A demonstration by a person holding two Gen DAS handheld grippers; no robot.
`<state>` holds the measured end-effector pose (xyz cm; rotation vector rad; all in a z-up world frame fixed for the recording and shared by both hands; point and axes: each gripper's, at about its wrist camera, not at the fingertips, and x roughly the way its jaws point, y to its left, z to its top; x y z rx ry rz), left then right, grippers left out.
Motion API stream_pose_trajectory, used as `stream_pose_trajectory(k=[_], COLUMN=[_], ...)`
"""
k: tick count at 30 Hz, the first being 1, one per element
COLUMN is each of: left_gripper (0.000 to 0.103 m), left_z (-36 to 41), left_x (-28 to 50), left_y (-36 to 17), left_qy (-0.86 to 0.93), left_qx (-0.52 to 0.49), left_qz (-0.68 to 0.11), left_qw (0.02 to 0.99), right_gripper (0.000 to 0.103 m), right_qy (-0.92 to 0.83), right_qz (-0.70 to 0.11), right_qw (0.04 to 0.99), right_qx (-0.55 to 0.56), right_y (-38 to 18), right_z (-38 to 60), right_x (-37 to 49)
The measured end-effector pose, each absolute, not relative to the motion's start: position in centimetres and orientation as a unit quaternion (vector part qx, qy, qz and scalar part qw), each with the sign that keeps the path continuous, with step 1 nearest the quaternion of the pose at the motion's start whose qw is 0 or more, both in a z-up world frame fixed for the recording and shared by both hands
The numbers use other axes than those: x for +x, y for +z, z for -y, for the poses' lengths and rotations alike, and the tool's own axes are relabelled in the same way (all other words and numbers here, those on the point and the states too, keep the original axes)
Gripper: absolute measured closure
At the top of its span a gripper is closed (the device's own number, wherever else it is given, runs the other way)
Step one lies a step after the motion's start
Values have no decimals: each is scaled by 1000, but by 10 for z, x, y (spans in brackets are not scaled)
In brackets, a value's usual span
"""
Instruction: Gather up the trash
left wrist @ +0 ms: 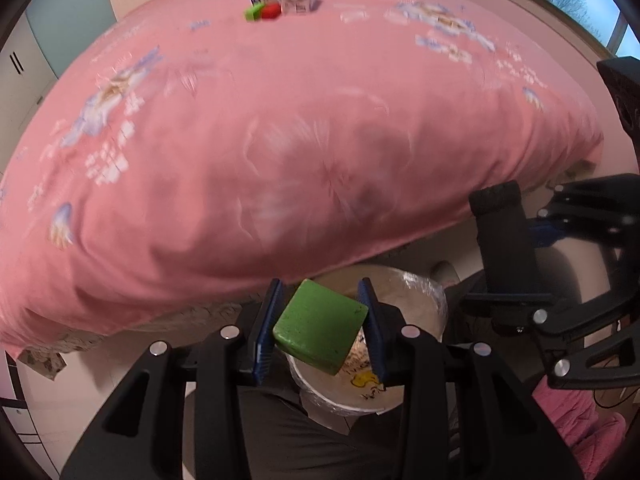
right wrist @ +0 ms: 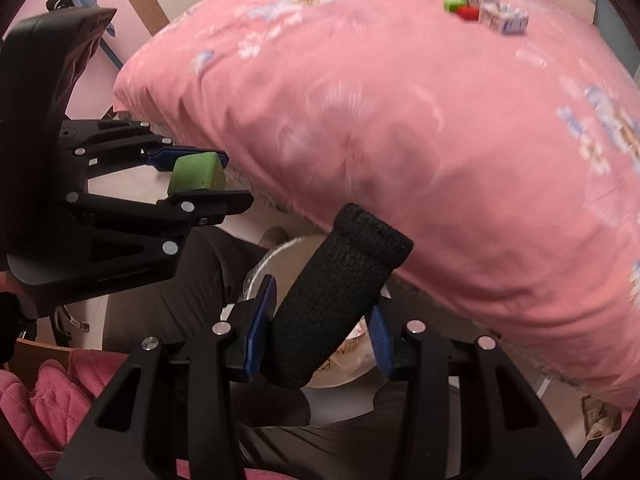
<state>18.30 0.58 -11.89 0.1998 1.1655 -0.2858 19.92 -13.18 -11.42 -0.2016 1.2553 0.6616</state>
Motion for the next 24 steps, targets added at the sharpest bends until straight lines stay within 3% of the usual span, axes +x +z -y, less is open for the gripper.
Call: stream_pose_trajectory(k=[24], left_gripper=[62], left_z=[-5], left_x=[182], left_y=[-245], left_qy=[-121], left_qx=[71], left_qz=[-645], left_qw=[751], right_gripper=[58], right_qy=[311], right_qz=[-667], right_qw=[673], right_qx=[-70], right_y=[-239], right_z=[98], right_x=[179])
